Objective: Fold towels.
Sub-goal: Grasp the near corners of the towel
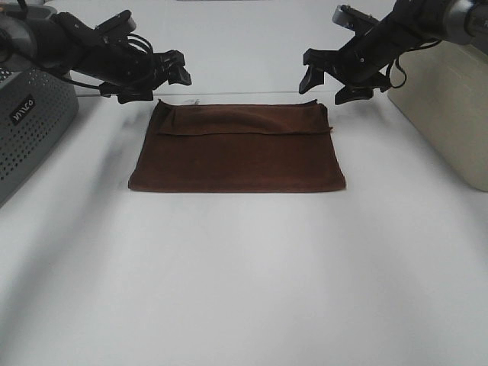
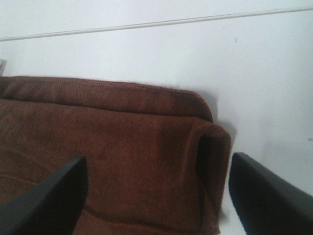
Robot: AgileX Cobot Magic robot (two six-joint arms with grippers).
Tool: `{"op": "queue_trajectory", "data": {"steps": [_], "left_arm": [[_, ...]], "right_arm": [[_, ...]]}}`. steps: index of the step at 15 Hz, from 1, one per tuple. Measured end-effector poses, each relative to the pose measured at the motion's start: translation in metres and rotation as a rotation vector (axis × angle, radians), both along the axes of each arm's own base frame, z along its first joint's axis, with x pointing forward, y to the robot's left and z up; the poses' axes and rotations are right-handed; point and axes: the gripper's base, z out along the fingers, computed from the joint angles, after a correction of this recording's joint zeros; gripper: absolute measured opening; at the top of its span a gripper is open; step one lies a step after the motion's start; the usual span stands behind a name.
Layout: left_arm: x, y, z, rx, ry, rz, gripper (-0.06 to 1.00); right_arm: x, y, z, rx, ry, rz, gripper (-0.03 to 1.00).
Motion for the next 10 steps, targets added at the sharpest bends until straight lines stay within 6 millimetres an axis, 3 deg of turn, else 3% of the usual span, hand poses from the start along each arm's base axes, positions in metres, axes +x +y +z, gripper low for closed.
{"op": "queue_trajectory", "data": {"steps": [3, 8, 10], "left_arm": [[-0.009, -0.001, 0.021, 0.056, 0.032, -0.111, 0.82], [-0.028, 0.0, 0.033, 0.064, 0.233, -0.142, 0.82], [-0.052, 0.008, 0.045, 0.108, 0.35, -0.119, 0.82]], "right_arm": [[-0.019, 0.001, 0.032, -0.009, 0.104, 0.09, 0.79], [-0.041, 0.002, 0.046, -0.007, 0.282, 0.178, 0.78], [-0.055, 0.0, 0.051, -0.013, 0.339, 0.155, 0.77]]}}
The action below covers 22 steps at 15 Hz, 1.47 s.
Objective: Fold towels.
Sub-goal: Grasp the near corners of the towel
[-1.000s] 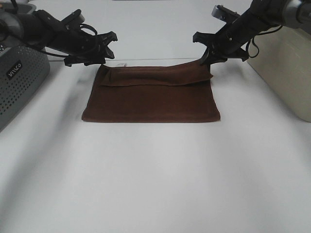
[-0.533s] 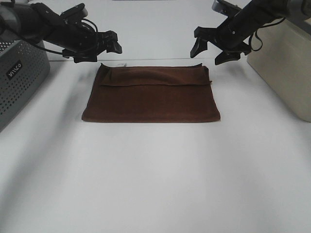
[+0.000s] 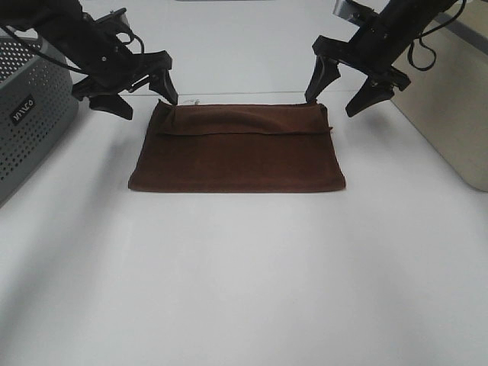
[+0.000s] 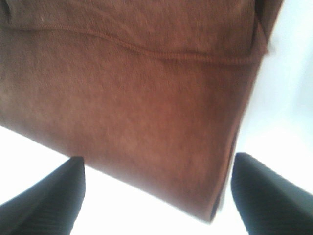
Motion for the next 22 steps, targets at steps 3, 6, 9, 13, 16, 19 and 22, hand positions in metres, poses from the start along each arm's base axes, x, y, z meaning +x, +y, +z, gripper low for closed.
{"op": "queue_trajectory", "data": {"steps": [3, 6, 9, 13, 16, 19, 22], "left_arm": [[-0.037, 0.011, 0.003, 0.039, 0.035, 0.032, 0.82], [-0.067, 0.02, -0.02, 0.088, 0.089, 0.047, 0.82], [-0.075, 0.023, -0.041, 0.129, 0.128, 0.019, 0.82], [-0.068, 0.022, -0.061, 0.11, 0.107, 0.065, 0.82], [-0.059, 0.017, -0.071, 0.049, 0.083, 0.088, 0.74], [-0.054, 0.003, -0.076, 0.009, 0.062, 0.052, 0.69], [-0.054, -0.002, -0.081, 0.006, 0.074, 0.051, 0.39]], "right_arm": [[-0.036, -0.006, -0.005, -0.038, 0.091, -0.009, 0.77], [-0.061, -0.01, -0.027, -0.041, 0.083, -0.073, 0.77], [-0.071, -0.008, -0.049, -0.001, 0.079, -0.092, 0.77], [-0.064, -0.005, -0.054, 0.04, -0.007, -0.11, 0.77], [-0.06, -0.005, -0.084, 0.031, 0.015, -0.103, 0.72], [-0.058, -0.001, -0.094, 0.078, 0.03, -0.118, 0.57], [-0.056, 0.0, -0.1, 0.096, 0.023, -0.14, 0.21]]}}
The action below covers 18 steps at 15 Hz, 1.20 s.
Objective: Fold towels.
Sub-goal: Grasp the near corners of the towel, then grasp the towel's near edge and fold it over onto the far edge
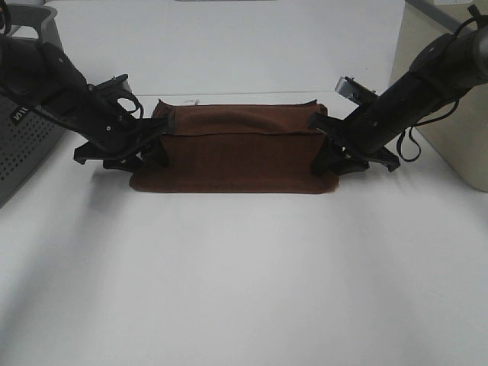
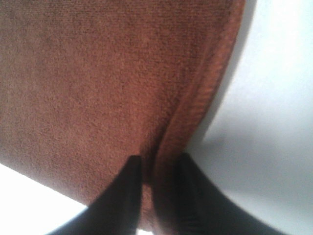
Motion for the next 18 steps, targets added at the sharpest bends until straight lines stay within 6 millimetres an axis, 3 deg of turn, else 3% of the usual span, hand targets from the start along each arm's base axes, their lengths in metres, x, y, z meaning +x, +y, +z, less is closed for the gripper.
{"op": "queue_trajectory", "data": {"steps": [1, 2, 3, 4, 5, 7, 8, 9, 10, 11, 14, 18], "left_arm": [[0.0, 0.0, -0.001, 0.009, 0.001, -0.008, 0.23], [-0.001, 0.001, -0.001, 0.02, 0.002, -0.02, 0.09], [-0.002, 0.001, -0.001, 0.023, 0.013, -0.029, 0.02], [-0.002, 0.001, -0.001, 0.023, 0.013, -0.029, 0.02], [-0.006, 0.001, 0.003, 0.029, 0.039, -0.06, 0.01], [-0.01, 0.001, 0.006, 0.03, 0.053, -0.07, 0.01], [-0.024, 0.004, 0.018, 0.035, 0.063, -0.07, 0.01], [-0.024, 0.004, 0.018, 0.035, 0.063, -0.07, 0.01], [-0.033, 0.006, 0.021, 0.036, 0.076, -0.069, 0.01], [-0.059, 0.01, 0.023, 0.045, 0.123, -0.075, 0.01], [-0.09, 0.015, 0.029, 0.054, 0.164, -0.08, 0.01], [-0.082, 0.012, 0.044, 0.03, 0.157, -0.079, 0.01]], "right_arm": [[0.001, 0.0, 0.0, -0.002, -0.007, -0.003, 0.06], [0.001, -0.001, 0.001, -0.008, -0.008, -0.003, 0.0], [0.0, -0.002, 0.004, -0.023, -0.007, -0.006, 0.0], [0.0, -0.002, 0.004, -0.023, -0.007, -0.006, 0.0], [-0.002, -0.005, 0.021, -0.063, -0.012, -0.003, 0.0], [-0.007, -0.008, 0.029, -0.087, 0.001, 0.004, 0.0], [-0.026, -0.008, 0.035, -0.112, 0.035, 0.011, 0.0], [-0.026, -0.008, 0.035, -0.112, 0.035, 0.011, 0.0], [-0.038, -0.005, 0.033, -0.116, 0.065, 0.022, 0.0], [-0.06, -0.002, 0.029, -0.131, 0.093, 0.035, 0.0], [-0.084, 0.0, 0.027, -0.146, 0.121, 0.047, 0.0], [-0.079, 0.002, 0.035, -0.143, 0.096, 0.056, 0.0]]}}
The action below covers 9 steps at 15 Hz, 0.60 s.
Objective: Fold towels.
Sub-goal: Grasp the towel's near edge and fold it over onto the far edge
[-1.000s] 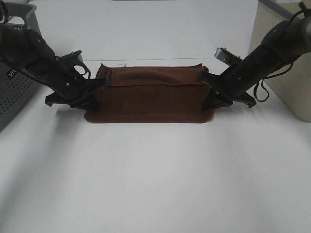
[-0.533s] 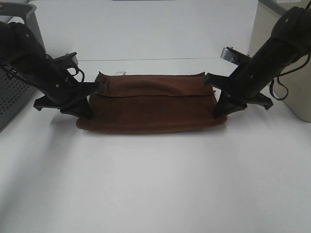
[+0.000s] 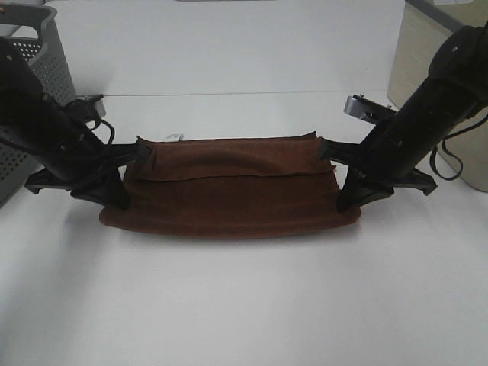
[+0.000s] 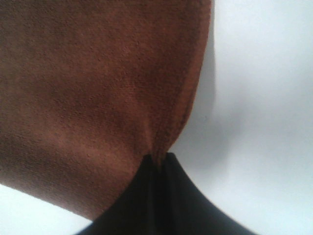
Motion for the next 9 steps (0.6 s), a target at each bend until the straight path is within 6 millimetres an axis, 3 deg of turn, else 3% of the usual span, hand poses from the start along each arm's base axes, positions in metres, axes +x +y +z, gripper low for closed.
{"op": "queue_trajectory", "data": {"steps": [2, 5, 7, 9], "left_arm": [[0.015, 0.0, 0.017, -0.021, -0.047, 0.015, 0.01], [0.04, 0.014, 0.034, -0.039, -0.117, 0.083, 0.01], [0.057, 0.017, 0.034, -0.042, -0.148, 0.097, 0.01], [0.074, 0.016, 0.023, -0.036, -0.179, 0.113, 0.01]], "right_arm": [[0.012, 0.002, 0.012, 0.01, -0.047, 0.001, 0.0], [0.038, 0.007, 0.038, 0.027, -0.156, -0.009, 0.0], [0.056, 0.009, 0.043, 0.029, -0.199, -0.022, 0.0], [0.074, 0.011, 0.036, 0.016, -0.227, -0.032, 0.0]]}}
